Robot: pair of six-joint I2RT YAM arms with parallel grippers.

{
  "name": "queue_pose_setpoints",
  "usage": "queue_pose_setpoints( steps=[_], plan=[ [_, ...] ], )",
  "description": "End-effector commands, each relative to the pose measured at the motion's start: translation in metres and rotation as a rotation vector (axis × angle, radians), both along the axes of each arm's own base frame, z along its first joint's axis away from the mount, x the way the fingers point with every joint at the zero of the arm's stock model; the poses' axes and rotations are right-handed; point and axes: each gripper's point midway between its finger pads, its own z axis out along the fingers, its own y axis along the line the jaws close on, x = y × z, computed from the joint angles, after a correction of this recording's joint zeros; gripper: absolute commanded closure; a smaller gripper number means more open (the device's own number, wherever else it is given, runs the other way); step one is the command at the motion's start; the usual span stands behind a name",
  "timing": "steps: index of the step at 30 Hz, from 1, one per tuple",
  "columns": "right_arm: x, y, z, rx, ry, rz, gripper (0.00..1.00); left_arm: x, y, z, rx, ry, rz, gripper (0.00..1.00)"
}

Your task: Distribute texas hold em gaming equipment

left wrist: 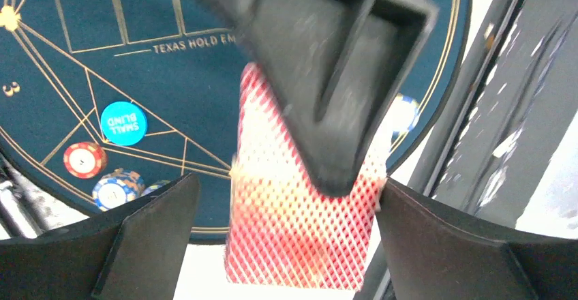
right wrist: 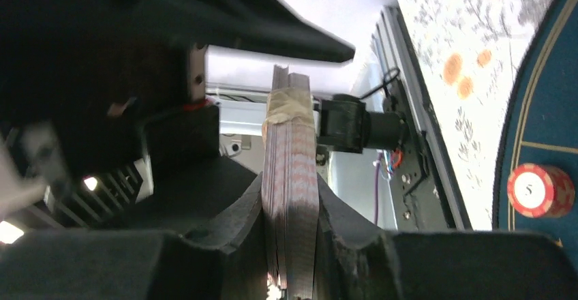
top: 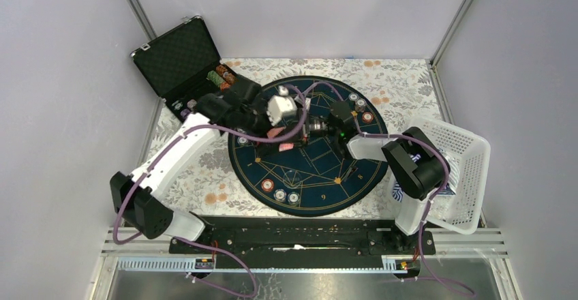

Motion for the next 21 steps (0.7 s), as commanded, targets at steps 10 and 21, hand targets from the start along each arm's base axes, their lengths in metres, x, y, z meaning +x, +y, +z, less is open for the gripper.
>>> queue_pose_setpoints(
  steps=[10, 21],
  plan=[
    [0.036, -0.06, 0.106, 0.275, -0.189, -0.143, 0.87, 0.017, 0.03, 0.108, -0.808, 0.218, 0.357, 0.01],
    [0.029, -0.064, 0.112, 0.281, -0.217, -0.152, 0.82, 0.009, 0.026, 0.105, -1.072, 0.512, 0.366, 0.02]
  ],
)
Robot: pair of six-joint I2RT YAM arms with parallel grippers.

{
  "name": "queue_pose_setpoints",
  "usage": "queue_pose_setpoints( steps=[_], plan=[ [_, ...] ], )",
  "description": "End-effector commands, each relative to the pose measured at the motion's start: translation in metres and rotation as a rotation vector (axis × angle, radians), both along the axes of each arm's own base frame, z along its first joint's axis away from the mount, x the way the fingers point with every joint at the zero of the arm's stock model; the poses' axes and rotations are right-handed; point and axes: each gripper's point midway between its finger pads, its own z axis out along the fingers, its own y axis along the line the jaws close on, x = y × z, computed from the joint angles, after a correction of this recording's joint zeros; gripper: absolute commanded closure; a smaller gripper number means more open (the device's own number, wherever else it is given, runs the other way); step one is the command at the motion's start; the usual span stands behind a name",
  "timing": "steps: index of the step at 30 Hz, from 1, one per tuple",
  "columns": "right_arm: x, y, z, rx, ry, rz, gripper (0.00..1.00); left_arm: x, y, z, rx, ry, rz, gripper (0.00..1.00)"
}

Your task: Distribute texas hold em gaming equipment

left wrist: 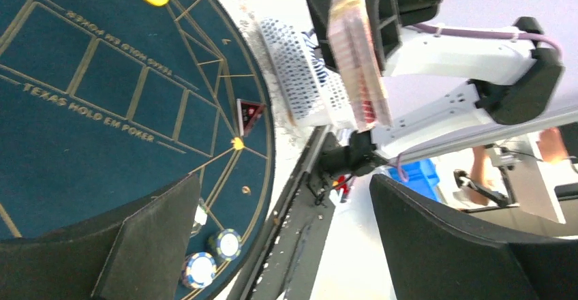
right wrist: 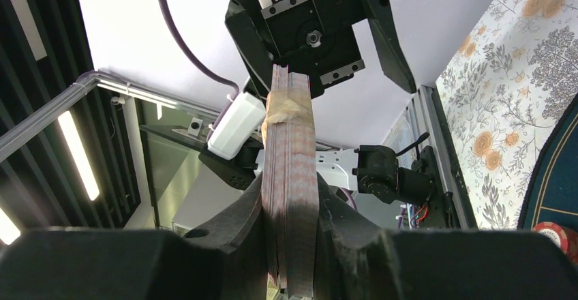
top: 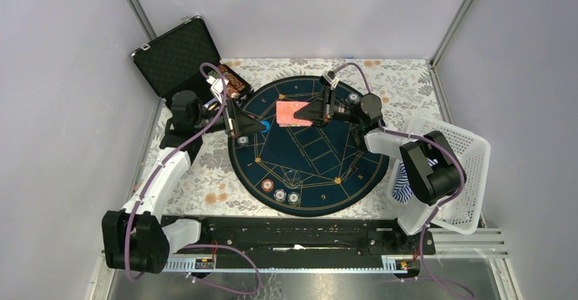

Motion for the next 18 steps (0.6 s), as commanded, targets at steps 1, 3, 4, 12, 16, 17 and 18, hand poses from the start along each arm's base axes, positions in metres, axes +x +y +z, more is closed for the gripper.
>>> queue_pose_setpoints(
  steps=[1, 3, 4, 12, 16, 17, 18],
  plan=[
    [-0.016, -0.005, 0.025, 0.05, -0.115, 0.013, 0.82, -0.013, -0.009, 0.045, -0.191, -0.056, -0.09, 0.02],
    [-0.016, -0.005, 0.024, 0.049, -0.112, 0.012, 0.82, -0.015, -0.009, 0.044, -0.23, -0.031, -0.096, 0.02],
    [-0.016, -0.005, 0.024, 0.049, -0.111, 0.011, 0.82, -0.014, -0.01, 0.042, -0.237, -0.022, -0.095, 0.02],
    [-0.021, 0.001, 0.021, 0.045, -0.109, 0.031, 0.8, -0.004, -0.013, 0.032, -0.235, 0.029, -0.083, 0.03],
    [-0.024, 0.005, 0.021, 0.046, -0.112, 0.047, 0.8, -0.002, -0.015, 0.026, -0.235, 0.051, -0.083, 0.04],
    [-0.023, 0.006, 0.021, 0.046, -0.11, 0.048, 0.8, -0.002, -0.016, 0.026, -0.235, 0.055, -0.084, 0.04],
    [-0.024, 0.006, 0.022, 0.046, -0.113, 0.051, 0.79, -0.001, -0.016, 0.024, -0.235, 0.062, -0.085, 0.04]
  ],
)
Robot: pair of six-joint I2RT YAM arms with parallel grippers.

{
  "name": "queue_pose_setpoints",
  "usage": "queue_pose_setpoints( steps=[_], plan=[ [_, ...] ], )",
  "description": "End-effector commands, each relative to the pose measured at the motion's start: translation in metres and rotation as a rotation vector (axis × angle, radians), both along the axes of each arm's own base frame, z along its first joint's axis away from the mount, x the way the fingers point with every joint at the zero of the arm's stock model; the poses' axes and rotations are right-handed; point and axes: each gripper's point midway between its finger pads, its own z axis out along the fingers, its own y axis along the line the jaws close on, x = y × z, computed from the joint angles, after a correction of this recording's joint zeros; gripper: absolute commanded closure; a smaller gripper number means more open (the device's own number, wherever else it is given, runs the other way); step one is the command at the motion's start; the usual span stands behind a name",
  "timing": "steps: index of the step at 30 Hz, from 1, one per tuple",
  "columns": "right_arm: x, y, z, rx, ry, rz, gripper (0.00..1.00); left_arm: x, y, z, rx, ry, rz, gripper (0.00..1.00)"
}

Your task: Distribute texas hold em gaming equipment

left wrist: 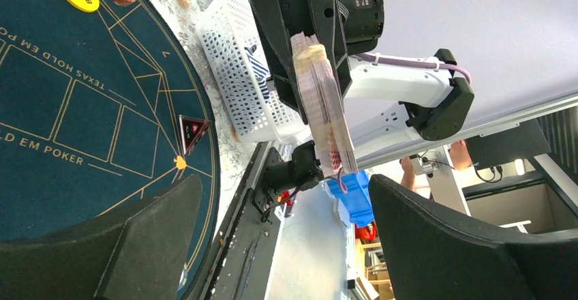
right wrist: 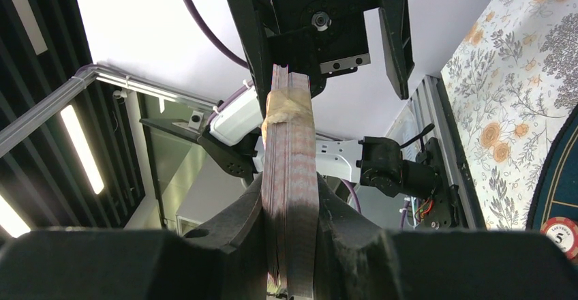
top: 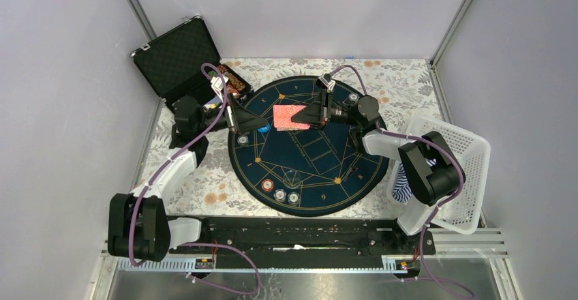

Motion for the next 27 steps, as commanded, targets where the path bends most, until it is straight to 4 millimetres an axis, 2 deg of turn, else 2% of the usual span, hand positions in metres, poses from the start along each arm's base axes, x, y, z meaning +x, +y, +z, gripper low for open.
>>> queue_pose_setpoints(
  steps=[1, 9, 18, 27],
  plan=[
    [-0.015, 0.001, 0.025, 0.052, -0.119, 0.027, 0.79, -0.002, -0.003, 0.006, -0.012, -0.05, -0.026, 0.04],
    [-0.015, 0.001, 0.024, 0.052, -0.117, 0.029, 0.79, -0.001, -0.006, -0.003, -0.008, -0.017, -0.034, 0.04],
    [-0.016, 0.003, 0.026, 0.055, -0.119, 0.032, 0.78, -0.004, -0.017, -0.005, 0.002, -0.018, -0.076, 0.05],
    [-0.023, 0.01, 0.022, 0.046, -0.119, 0.056, 0.75, -0.007, -0.02, -0.006, 0.001, -0.017, -0.092, 0.04]
  ],
)
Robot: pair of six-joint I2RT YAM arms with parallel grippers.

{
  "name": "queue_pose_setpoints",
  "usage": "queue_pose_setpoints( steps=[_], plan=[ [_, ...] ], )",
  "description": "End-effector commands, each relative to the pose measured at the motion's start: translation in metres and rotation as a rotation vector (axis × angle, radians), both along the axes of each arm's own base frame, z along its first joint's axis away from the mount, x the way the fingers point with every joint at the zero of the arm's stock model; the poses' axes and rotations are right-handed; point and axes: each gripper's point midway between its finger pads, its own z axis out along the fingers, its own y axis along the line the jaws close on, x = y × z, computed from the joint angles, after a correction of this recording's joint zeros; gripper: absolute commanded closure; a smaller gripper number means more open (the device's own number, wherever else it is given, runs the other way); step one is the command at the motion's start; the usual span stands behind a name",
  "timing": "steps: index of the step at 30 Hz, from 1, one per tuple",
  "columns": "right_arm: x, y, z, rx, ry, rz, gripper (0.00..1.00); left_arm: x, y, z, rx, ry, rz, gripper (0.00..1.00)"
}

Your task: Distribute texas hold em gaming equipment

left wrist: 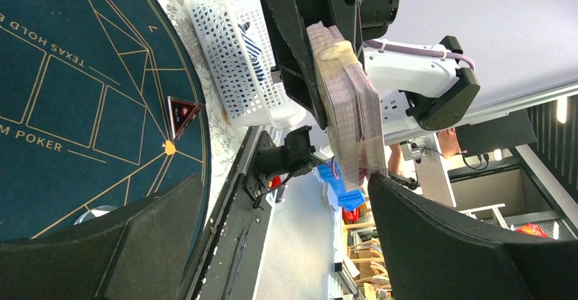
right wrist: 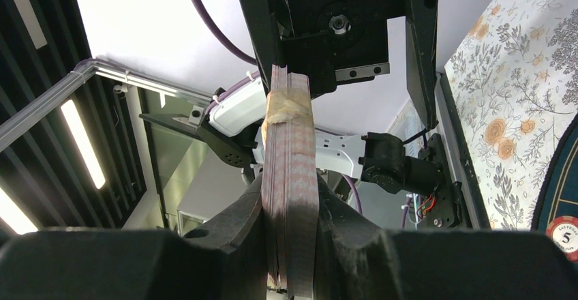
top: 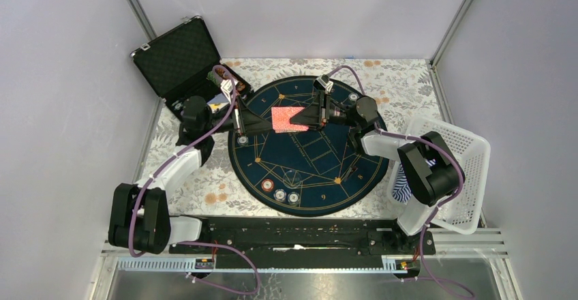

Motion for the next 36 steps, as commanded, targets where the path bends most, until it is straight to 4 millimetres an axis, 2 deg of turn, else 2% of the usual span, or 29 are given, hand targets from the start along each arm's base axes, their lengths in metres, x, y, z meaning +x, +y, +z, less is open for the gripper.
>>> queue_pose_setpoints(
  steps=[1, 14, 20, 25, 28, 30, 32, 34, 36],
  plan=[
    [-0.016, 0.005, 0.021, 0.046, -0.116, 0.035, 0.74, -0.003, -0.003, 0.009, -0.008, -0.078, -0.031, 0.04],
    [-0.022, 0.01, 0.022, 0.047, -0.123, 0.05, 0.67, 0.001, -0.009, 0.001, 0.012, -0.052, -0.035, 0.04],
    [-0.019, 0.009, 0.021, 0.045, -0.118, 0.046, 0.78, -0.001, -0.005, 0.004, 0.012, -0.075, -0.039, 0.04],
    [-0.005, -0.003, 0.02, 0.04, -0.107, -0.003, 0.83, -0.001, 0.02, 0.008, 0.054, -0.159, -0.03, 0.01],
    [0.001, -0.011, 0.014, 0.02, -0.101, -0.029, 0.83, 0.008, 0.047, -0.004, 0.199, -0.24, 0.021, 0.01],
    [0.006, -0.013, 0.003, -0.022, -0.091, -0.045, 0.83, 0.014, 0.063, -0.008, 0.379, -0.38, 0.036, 0.01],
    [0.008, -0.012, -0.012, -0.073, -0.08, -0.059, 0.83, 0.019, 0.074, -0.002, 0.522, -0.507, 0.03, 0.01],
    [0.011, -0.011, -0.026, -0.118, -0.065, -0.074, 0.84, 0.022, 0.08, 0.008, 0.606, -0.615, 0.015, 0.01],
    [0.013, -0.011, -0.036, -0.155, -0.057, -0.081, 0.84, 0.016, 0.073, 0.004, 0.713, -0.7, -0.063, 0.01]
  ],
)
